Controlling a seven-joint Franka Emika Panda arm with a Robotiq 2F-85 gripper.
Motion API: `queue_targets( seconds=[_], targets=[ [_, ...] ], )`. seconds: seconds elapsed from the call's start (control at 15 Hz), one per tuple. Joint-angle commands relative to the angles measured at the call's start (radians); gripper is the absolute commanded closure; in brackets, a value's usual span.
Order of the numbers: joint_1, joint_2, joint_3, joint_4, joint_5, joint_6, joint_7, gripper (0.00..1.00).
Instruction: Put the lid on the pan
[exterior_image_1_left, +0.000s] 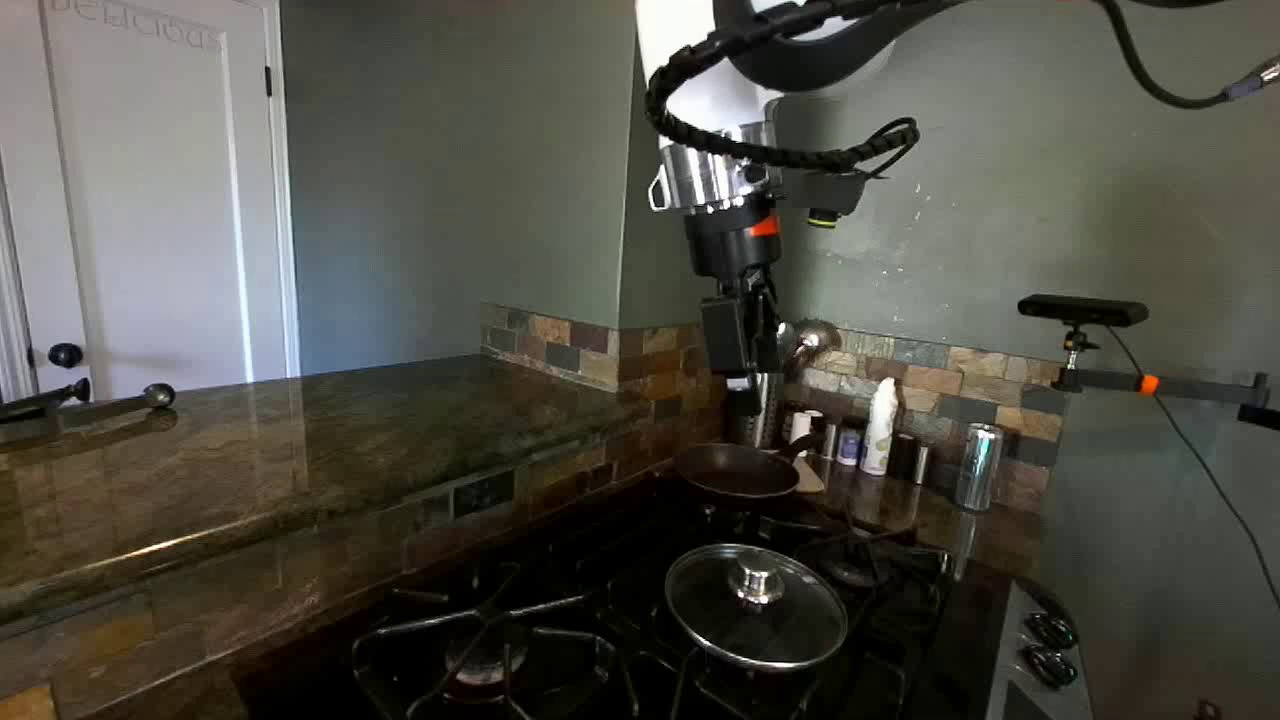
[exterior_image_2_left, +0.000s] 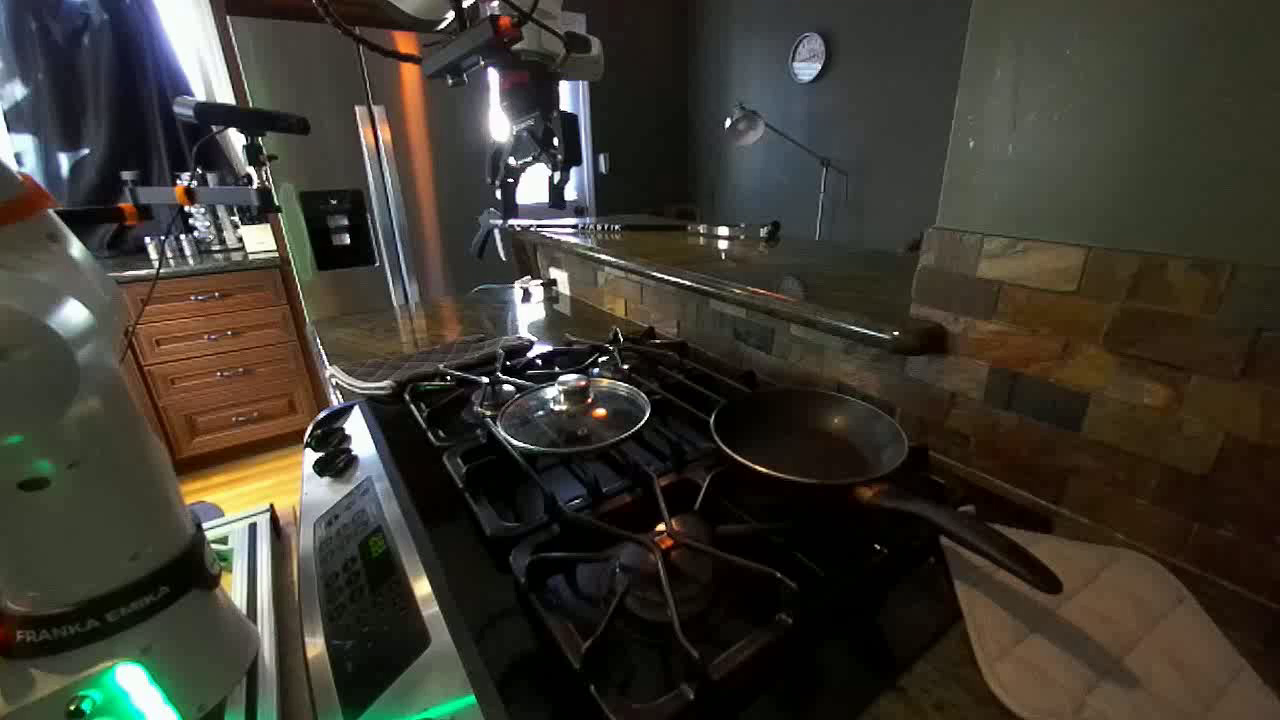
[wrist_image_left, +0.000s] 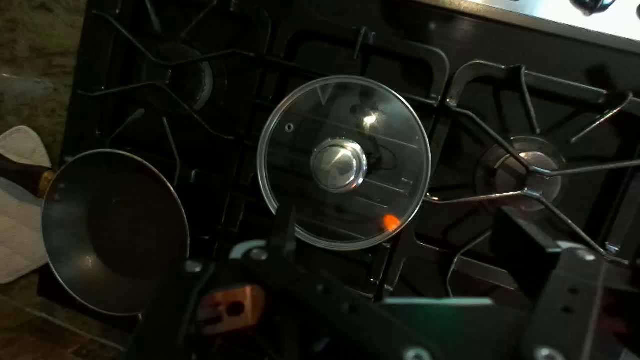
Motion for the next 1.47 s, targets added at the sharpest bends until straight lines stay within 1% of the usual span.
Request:
queue_targets(
  seconds=[0.0, 0.4, 0.53, 0.8, 1.0, 1.2, 1.4],
  targets=[
    [0.023, 0.002, -0.02, 0.002, -0.004, -0.003, 0.005, 0.0],
    [0.023, 0.002, -0.02, 0.002, -0.004, -0.003, 0.005, 0.0],
    [0.02, -0.009, -0.023, -0.032, 0.009, -0.013, 0.042, 0.0],
    [0.008, -0.042, -0.046, -0.113, 0.043, 0.015, 0.124, 0.0],
    [0.0, -0.061, -0.059, -0.181, 0.047, 0.045, 0.195, 0.0],
    [-0.004, -0.09, -0.073, -0.258, 0.038, 0.144, 0.218, 0.0],
    [-0.001, -0.145, -0.096, -0.368, 0.053, 0.347, 0.182, 0.0]
  ],
)
